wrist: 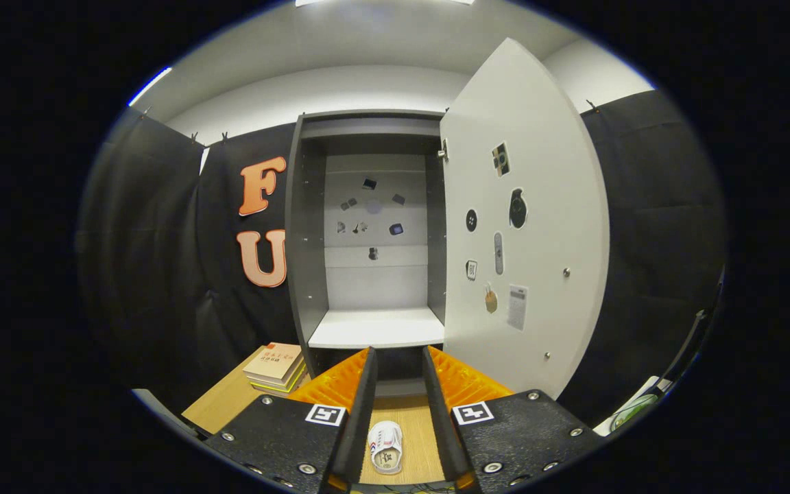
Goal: Open the shoe cabinet door, grab the shoes and put them into the shoe cabinet, then close the shoe cabinet door.
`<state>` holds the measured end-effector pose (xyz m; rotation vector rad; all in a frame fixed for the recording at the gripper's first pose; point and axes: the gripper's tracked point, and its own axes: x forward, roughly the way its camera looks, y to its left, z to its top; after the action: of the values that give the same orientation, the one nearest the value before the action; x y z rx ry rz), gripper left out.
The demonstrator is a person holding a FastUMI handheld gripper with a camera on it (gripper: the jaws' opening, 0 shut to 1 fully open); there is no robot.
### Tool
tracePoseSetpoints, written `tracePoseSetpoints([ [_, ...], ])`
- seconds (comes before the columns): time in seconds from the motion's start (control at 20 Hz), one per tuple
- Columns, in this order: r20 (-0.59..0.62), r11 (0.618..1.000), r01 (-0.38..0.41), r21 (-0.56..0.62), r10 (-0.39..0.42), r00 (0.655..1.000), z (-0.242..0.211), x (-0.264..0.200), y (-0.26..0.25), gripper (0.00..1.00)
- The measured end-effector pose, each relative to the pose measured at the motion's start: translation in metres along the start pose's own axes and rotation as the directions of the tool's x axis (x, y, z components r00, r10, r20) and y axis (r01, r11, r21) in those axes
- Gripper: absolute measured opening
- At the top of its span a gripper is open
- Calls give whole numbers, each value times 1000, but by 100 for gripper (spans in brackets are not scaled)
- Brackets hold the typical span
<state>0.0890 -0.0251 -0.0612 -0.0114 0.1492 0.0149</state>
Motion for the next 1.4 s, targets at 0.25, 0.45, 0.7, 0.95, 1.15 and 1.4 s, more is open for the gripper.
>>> tracePoseSetpoints([
  [0.25, -141, 999, -34, 17, 36, 989, -76, 18, 27, 43],
  [0.45, -282, 999, -35, 25, 41, 958, -155, 34, 38, 43],
  [0.7, -450, 999, -33, 25, 40, 892, -258, 53, 47, 43],
  [0.95, -562, 997, -41, 64, 70, 824, -330, 72, 59, 43],
  [1.15, -627, 995, -40, 89, 87, 774, -374, 92, 61, 43],
  [1.4, -703, 992, -32, 124, 110, 703, -420, 107, 60, 44],
])
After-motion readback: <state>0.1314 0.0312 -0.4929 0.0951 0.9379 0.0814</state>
